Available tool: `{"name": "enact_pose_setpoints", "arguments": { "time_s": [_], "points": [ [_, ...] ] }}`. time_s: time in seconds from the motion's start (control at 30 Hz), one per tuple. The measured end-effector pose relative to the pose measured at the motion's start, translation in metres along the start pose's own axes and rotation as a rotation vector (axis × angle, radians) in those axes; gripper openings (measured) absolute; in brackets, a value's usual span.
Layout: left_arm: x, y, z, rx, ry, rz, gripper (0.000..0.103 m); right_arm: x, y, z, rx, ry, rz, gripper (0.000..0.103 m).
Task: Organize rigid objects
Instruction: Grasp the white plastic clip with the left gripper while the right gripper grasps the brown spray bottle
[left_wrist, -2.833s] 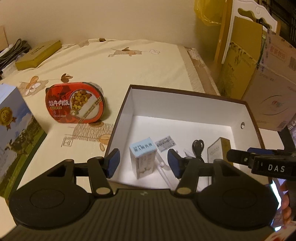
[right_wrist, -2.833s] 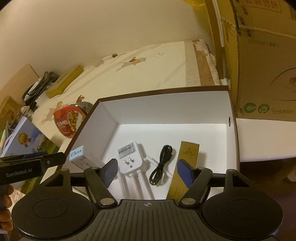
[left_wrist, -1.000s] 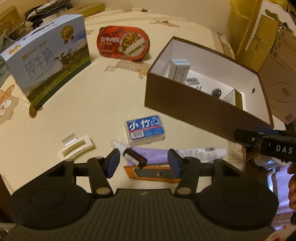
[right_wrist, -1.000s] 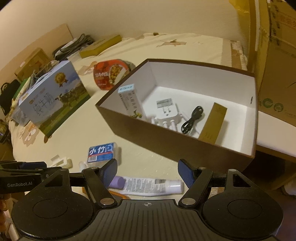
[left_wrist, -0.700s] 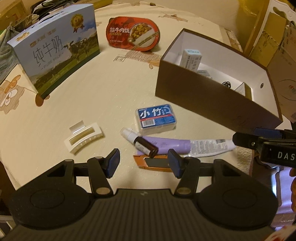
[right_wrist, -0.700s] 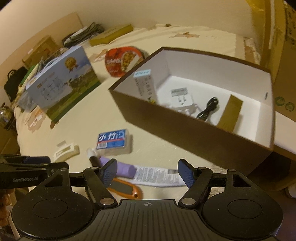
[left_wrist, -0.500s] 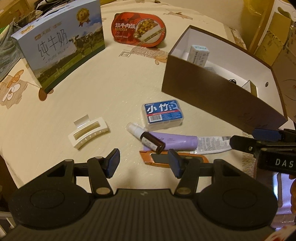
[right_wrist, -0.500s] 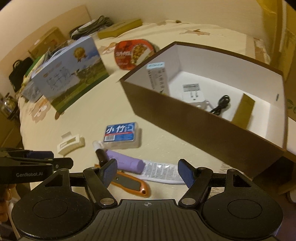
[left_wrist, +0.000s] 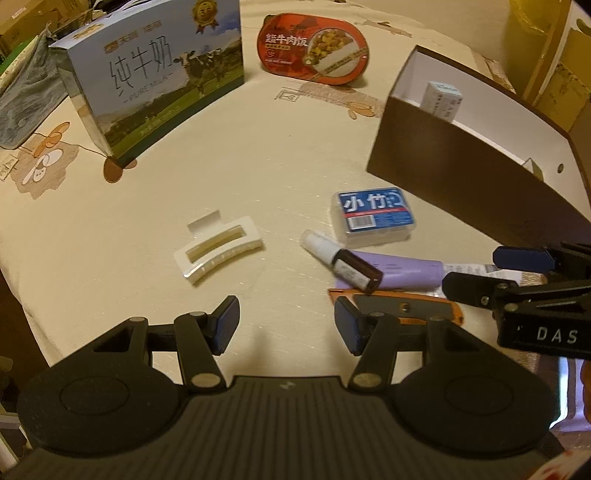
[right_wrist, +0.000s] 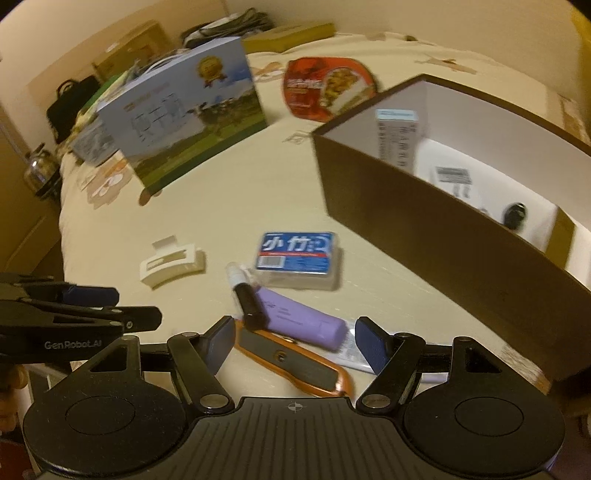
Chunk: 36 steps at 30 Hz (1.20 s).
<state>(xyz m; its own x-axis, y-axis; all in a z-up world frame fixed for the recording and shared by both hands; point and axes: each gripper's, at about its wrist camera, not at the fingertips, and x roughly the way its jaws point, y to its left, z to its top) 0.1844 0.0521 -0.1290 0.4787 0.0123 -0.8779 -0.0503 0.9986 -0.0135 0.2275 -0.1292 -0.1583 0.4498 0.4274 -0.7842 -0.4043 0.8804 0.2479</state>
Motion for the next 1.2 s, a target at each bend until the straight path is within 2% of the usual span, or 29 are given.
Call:
{"name": "enact_pose_setpoints", "arguments": {
  "time_s": [0.17, 0.23, 0.33, 0.6, 0.9, 1.03, 1.13, 1.2],
  "points": [
    [0.012, 0.013, 0.0, 0.018, -0.014, 0.027, 0.053, 0.021, 0.019, 0.004, -0.092, -0.011, 0.025, 0.067],
    [0.017, 0.019, 0.001, 0.026, -0.02, 0.038, 0.053, 0.031, 0.024, 0.006, -0.123, 0.002, 0.037, 0.057],
    [0.025, 0.027, 0.003, 0.044, -0.023, 0.053, 0.053, 0.046, 0.031, 0.008, -0.162, 0.021, 0.047, 0.049],
    [0.049, 0.044, 0.009, 0.136, -0.031, 0.079, 0.053, 0.079, 0.045, 0.014, -0.243, 0.053, 0.042, 0.044],
    [0.081, 0.052, 0.019, 0.259, -0.044, 0.075, 0.053, 0.106, 0.054, 0.013, -0.31, 0.092, 0.01, 0.038],
    [0.094, 0.056, 0.023, 0.265, -0.025, 0.083, 0.052, 0.112, 0.055, 0.01, -0.324, 0.104, -0.01, 0.031],
    [0.099, 0.059, 0.022, 0.229, 0.005, 0.073, 0.044, 0.113, 0.054, 0.007, -0.32, 0.108, -0.02, 0.021],
    [0.1, 0.059, 0.02, 0.198, 0.024, 0.073, 0.032, 0.111, 0.054, 0.006, -0.312, 0.105, -0.012, 0.02]
  ]
}}
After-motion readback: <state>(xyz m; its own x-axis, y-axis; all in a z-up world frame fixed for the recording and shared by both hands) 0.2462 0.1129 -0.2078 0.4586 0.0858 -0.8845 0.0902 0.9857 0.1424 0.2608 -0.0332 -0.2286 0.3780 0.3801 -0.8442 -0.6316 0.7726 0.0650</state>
